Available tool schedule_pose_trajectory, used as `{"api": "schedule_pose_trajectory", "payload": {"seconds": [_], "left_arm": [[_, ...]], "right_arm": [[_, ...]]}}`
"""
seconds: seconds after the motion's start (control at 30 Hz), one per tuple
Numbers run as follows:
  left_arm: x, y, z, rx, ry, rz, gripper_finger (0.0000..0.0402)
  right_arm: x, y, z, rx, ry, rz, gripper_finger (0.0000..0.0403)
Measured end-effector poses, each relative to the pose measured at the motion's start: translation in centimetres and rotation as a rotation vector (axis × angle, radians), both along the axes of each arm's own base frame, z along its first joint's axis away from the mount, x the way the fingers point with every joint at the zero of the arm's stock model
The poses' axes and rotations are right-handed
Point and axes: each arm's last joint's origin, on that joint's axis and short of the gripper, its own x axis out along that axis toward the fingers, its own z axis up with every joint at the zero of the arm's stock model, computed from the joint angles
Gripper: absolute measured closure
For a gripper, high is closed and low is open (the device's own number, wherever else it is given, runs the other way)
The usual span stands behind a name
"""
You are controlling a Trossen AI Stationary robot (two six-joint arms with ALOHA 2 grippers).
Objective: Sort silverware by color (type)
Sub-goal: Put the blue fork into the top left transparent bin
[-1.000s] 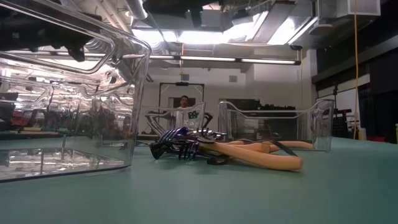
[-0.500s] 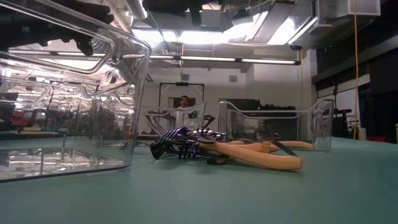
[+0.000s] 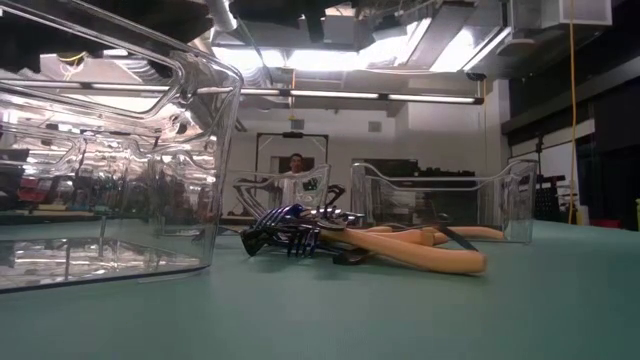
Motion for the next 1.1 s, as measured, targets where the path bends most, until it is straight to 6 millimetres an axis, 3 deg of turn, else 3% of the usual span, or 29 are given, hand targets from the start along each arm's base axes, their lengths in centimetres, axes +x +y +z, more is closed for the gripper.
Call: {"api": "schedule_pose_trajectory", "payload": {"seconds": [0.63, 1.1], "left_arm": [[0.5, 0.0, 1.4, -0.005, -0.059, 0.000, 0.0309], [1.5, -0.2, 0.7, 0.002, -0.031, -0.022, 0.0309]], "right_arm": [[-0.1, 0.0, -0.2, -0.002, 0.024, 0.000, 0.0402], [0.4, 0.0, -0.3, 0.002, -0.023, 0.000, 0.0402]]}}
